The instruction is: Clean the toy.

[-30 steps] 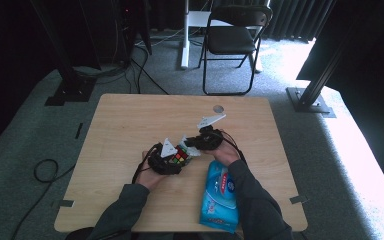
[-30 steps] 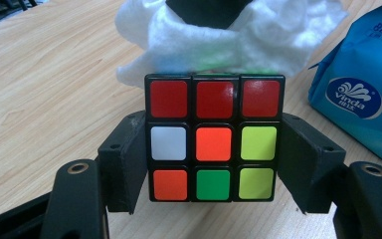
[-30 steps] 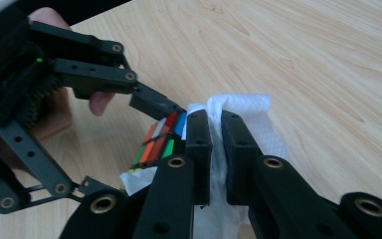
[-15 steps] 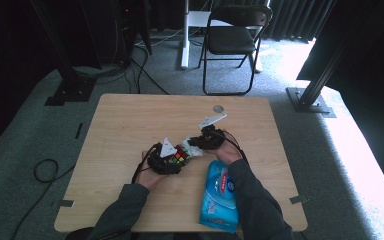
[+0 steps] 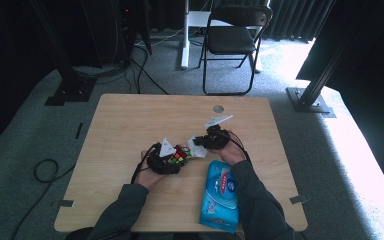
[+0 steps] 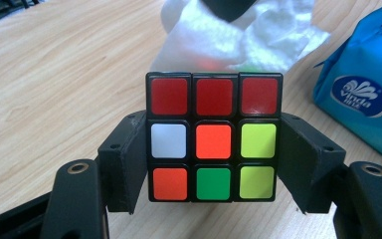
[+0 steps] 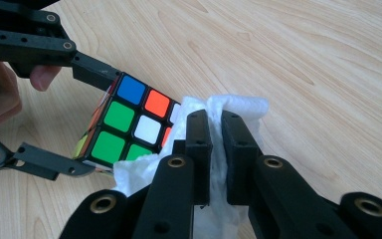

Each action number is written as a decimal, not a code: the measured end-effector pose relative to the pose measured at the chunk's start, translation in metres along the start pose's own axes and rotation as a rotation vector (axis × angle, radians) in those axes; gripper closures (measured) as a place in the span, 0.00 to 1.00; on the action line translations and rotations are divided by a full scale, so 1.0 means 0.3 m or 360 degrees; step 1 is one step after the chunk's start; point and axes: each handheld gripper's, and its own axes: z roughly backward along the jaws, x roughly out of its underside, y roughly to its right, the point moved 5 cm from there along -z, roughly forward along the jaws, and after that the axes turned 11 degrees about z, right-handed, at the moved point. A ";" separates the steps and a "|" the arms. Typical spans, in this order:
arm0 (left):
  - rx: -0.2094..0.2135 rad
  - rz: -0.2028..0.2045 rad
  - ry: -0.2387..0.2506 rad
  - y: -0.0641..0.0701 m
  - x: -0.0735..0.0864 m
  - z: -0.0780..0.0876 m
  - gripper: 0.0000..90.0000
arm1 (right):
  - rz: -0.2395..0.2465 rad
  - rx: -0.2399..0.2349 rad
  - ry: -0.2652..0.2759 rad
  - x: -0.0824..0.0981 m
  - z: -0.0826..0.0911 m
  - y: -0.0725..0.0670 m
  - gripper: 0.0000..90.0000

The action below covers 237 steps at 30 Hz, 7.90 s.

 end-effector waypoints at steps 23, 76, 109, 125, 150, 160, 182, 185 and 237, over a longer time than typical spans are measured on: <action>-0.0003 0.0056 -0.0027 -0.030 0.029 -0.010 0.38 | -0.0001 -0.0001 0.0000 0.008 -0.002 0.000 0.93; -0.0050 0.0201 -0.0129 -0.110 0.113 0.014 0.37 | 0.0001 -0.0010 0.0002 0.004 -0.008 -0.011 0.93; 0.0049 0.0018 -0.0038 -0.031 0.043 0.036 0.38 | -0.0045 -0.0114 0.0155 -0.037 0.013 -0.031 0.93; 0.0091 -0.0046 -0.0012 0.003 0.005 0.032 0.38 | -0.0037 -0.0164 0.0179 -0.047 0.005 -0.044 0.93; 0.0148 -0.0050 0.0095 0.022 -0.055 0.078 0.38 | -0.0041 -0.0179 0.0055 -0.024 -0.030 -0.045 0.93; 0.0154 -0.0041 0.0110 0.022 -0.060 0.081 0.38 | -0.0060 -0.0185 0.0032 -0.017 -0.036 -0.040 0.93; 0.0071 0.0006 0.0031 -0.024 -0.023 0.045 0.38 | -0.0090 -0.0272 0.0184 -0.046 0.019 -0.048 0.93; 0.0061 0.0018 0.0048 -0.029 -0.027 0.048 0.38 | -0.0091 -0.0276 0.0173 -0.043 0.017 -0.048 0.93; 0.0093 0.0039 0.0012 -0.022 -0.020 0.034 0.38 | -0.0111 -0.0296 0.0241 -0.054 0.025 -0.048 0.93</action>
